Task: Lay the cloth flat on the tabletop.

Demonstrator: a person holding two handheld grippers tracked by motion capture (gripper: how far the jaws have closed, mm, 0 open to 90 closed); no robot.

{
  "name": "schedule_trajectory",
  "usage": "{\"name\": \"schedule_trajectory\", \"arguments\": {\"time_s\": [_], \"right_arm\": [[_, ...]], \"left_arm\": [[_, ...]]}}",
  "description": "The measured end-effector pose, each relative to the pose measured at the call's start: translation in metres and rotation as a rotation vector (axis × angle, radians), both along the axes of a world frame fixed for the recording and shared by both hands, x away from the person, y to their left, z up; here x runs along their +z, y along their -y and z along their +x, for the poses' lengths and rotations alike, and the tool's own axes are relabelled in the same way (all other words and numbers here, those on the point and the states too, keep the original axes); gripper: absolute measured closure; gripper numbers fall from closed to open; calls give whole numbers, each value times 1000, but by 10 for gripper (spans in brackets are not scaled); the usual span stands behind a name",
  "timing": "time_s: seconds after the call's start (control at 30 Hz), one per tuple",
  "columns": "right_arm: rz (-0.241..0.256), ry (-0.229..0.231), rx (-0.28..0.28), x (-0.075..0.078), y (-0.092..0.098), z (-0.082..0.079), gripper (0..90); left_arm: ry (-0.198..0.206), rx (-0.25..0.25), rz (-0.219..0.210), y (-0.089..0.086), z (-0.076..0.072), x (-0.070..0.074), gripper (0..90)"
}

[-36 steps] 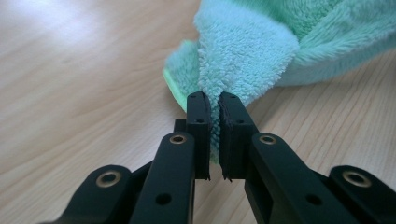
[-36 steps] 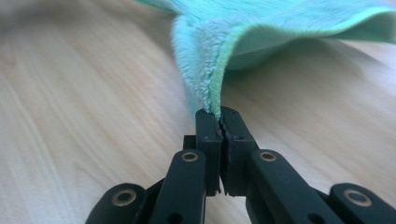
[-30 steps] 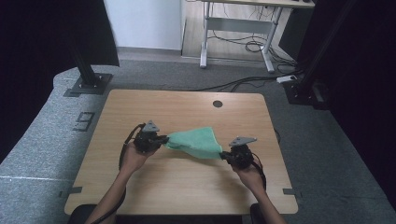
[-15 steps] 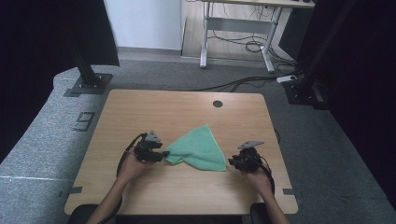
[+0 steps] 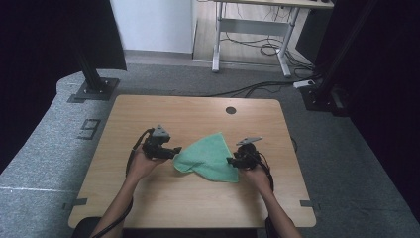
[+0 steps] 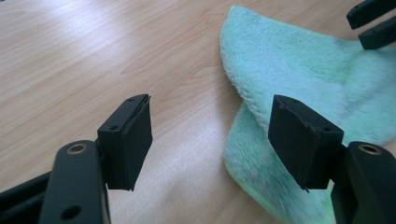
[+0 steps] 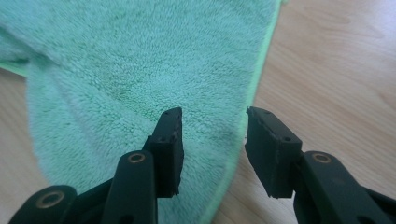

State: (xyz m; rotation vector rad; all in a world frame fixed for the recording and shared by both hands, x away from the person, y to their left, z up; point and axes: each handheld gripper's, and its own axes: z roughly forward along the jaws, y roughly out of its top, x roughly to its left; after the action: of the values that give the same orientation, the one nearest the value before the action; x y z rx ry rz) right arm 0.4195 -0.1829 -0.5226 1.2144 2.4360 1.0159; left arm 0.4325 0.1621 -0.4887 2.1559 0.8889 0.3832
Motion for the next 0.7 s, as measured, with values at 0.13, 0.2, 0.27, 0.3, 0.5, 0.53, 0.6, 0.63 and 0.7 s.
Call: {"name": "schedule_trajectory", "arguments": {"time_s": [0.13,0.2,0.27,0.3,0.5,0.53,0.6,0.63,0.7], "right_arm": [[-34,6,4,-4,-1,-12,483],[-39,10,-4,-3,4,-20,417],[-43,19,-14,-1,9,-30,355],[-43,19,-14,-1,9,-30,355],[-63,0,-9,-9,15,-53,309],[-103,0,-5,-14,13,-55,311],[-108,4,-10,-15,14,-55,313],[-108,4,-10,-15,14,-55,313],[-138,19,-12,-14,15,-53,320]], "left_arm": [[3,-21,3,16,11,-5,300],[4,-29,6,26,17,-6,292],[-2,-35,8,36,25,-8,284],[-2,-35,8,36,25,-8,277],[-43,-36,122,63,41,-27,273],[-53,-35,175,66,41,-35,273],[-61,-34,195,65,38,-40,272],[-61,-34,195,65,38,-40,271],[-71,-22,181,62,35,-40,271]]}}
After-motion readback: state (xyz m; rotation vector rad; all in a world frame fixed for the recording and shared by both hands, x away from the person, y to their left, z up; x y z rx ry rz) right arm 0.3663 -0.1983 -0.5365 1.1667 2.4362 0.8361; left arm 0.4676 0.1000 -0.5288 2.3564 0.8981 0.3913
